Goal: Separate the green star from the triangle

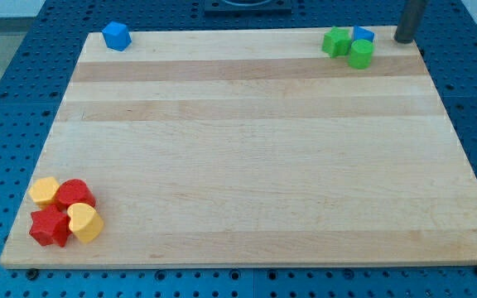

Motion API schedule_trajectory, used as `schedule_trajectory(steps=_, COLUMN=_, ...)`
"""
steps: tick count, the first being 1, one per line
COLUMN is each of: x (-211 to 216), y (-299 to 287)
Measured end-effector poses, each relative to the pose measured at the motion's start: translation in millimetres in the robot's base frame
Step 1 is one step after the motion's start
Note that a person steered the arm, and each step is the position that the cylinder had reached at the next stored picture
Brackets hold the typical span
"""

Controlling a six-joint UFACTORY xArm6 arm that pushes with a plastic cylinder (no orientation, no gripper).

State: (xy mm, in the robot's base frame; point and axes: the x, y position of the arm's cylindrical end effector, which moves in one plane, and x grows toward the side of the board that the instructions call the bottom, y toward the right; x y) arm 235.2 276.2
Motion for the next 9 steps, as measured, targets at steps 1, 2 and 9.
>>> schedule_trajectory(steps=1, x=4, y=-2)
schedule_trajectory(steps=2, x=4, y=-10)
schedule_trajectory(steps=9, x=4, y=-117)
